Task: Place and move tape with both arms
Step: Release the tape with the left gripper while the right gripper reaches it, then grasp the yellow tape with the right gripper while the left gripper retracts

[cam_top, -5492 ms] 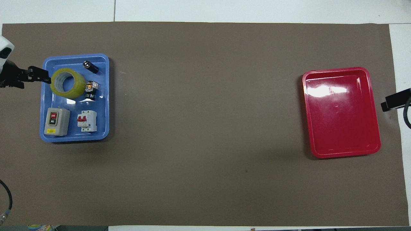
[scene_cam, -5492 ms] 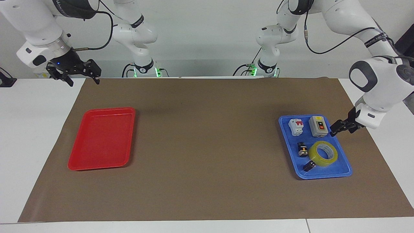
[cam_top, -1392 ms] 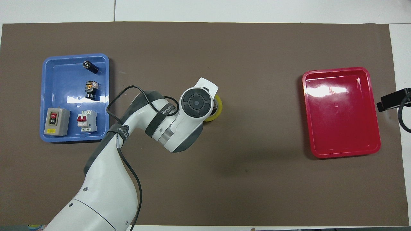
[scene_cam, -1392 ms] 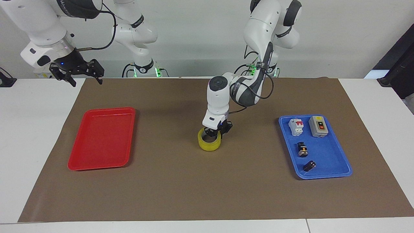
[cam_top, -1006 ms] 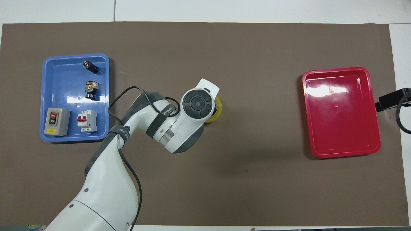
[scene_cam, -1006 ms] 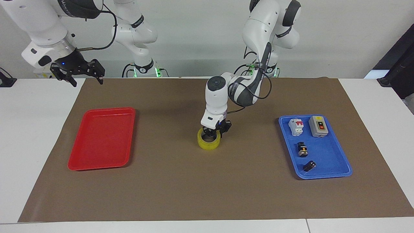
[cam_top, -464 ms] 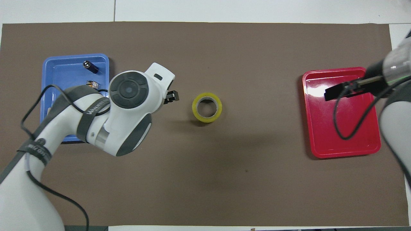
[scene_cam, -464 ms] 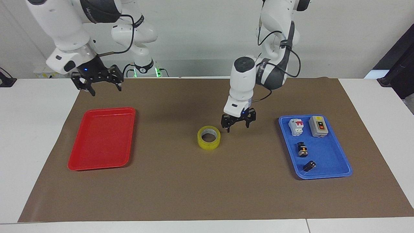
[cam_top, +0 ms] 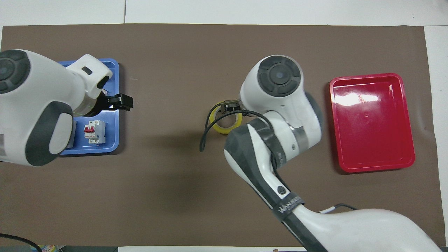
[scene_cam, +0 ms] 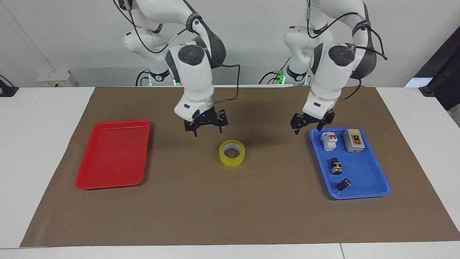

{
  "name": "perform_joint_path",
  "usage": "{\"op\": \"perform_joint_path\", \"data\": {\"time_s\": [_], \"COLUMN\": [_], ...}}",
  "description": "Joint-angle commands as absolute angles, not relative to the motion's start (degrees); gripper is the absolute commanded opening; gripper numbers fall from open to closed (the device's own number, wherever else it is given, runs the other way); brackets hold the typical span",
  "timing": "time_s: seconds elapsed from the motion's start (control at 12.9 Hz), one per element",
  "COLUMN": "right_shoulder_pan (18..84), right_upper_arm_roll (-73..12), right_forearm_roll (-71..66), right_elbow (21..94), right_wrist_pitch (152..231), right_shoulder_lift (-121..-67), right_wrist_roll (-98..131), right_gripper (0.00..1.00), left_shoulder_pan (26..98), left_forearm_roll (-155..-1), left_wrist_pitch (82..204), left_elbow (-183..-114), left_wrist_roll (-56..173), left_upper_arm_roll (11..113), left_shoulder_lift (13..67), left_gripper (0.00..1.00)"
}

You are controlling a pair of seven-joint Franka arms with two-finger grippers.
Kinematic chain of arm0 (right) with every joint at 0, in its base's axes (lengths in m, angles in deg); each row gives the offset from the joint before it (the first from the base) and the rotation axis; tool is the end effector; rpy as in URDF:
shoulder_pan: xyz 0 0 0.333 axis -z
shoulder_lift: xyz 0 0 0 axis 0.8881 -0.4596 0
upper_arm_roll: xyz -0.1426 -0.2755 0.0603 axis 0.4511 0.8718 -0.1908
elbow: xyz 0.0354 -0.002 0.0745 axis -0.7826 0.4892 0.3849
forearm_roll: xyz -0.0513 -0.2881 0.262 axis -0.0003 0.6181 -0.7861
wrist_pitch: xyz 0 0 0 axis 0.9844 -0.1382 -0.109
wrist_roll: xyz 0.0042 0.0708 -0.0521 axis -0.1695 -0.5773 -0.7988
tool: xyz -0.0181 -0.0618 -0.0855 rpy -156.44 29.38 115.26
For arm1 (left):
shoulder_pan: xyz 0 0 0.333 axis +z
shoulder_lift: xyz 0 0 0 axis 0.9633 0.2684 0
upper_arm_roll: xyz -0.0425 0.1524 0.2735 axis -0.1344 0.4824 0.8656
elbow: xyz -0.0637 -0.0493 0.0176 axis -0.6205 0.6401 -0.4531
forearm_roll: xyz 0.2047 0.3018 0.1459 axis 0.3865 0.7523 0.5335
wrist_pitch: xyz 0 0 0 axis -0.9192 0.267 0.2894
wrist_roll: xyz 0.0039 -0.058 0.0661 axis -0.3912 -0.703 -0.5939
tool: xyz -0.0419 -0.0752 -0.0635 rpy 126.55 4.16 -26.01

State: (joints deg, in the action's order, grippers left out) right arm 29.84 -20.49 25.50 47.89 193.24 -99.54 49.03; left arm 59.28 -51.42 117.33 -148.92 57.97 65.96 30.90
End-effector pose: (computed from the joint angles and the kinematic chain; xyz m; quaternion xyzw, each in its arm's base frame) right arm 0.5732 0.3403 0.4128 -0.9983 -0.0436 -0.0253 0.0292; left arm 0.5518 -0.1365 0.4884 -0.9996 -0.0155 -0.0231 0.0022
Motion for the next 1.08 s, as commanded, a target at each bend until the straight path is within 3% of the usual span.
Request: {"op": "perform_joint_path", "data": {"time_s": [0.0,0.39,0.62,0.77,0.85,0.93,1.01], "right_shoulder_pan": [28.63,28.63,28.54,28.54,28.54,28.63,28.63], "right_upper_arm_roll": [-20.19,-20.19,-20.19,-20.19,-20.19,-20.19,-20.27], "right_forearm_roll": [26.08,26.08,26.08,26.08,26.08,26.08,26.08], "right_elbow": [49.40,54.69,59.78,60.76,60.76,60.76,60.76], "right_wrist_pitch": [199.66,205.92,209.97,210.06,209.97,209.80,209.54], "right_shoulder_lift": [-103.25,-102.99,-101.85,-101.59,-101.59,-101.59,-101.41], "right_wrist_roll": [50.68,50.15,49.80,49.80,49.80,49.80,49.80], "right_gripper": [1.00,1.00,0.75,0.64,0.46,0.10,0.00], "left_shoulder_pan": [64.48,71.18,73.63,74.08,74.08,74.00,73.99], "left_forearm_roll": [-53.28,-53.45,-53.54,-53.54,-53.46,-53.45,-53.45], "left_wrist_pitch": [111.20,98.45,94.83,92.99,93.07,92.98,93.07], "left_elbow": [-144.54,-133.37,-131.68,-132.91,-133.52,-133.53,-133.53], "left_wrist_roll": [65.10,75.49,75.94,75.76,75.76,75.50,75.50], "left_upper_arm_roll": [65.76,65.84,65.93,65.93,65.84,65.84,65.76], "left_shoulder_lift": [29.96,30.75,29.88,28.39,28.21,28.21,28.21], "left_gripper": [1.00,1.00,1.00,1.00,1.00,1.00,1.00]}}
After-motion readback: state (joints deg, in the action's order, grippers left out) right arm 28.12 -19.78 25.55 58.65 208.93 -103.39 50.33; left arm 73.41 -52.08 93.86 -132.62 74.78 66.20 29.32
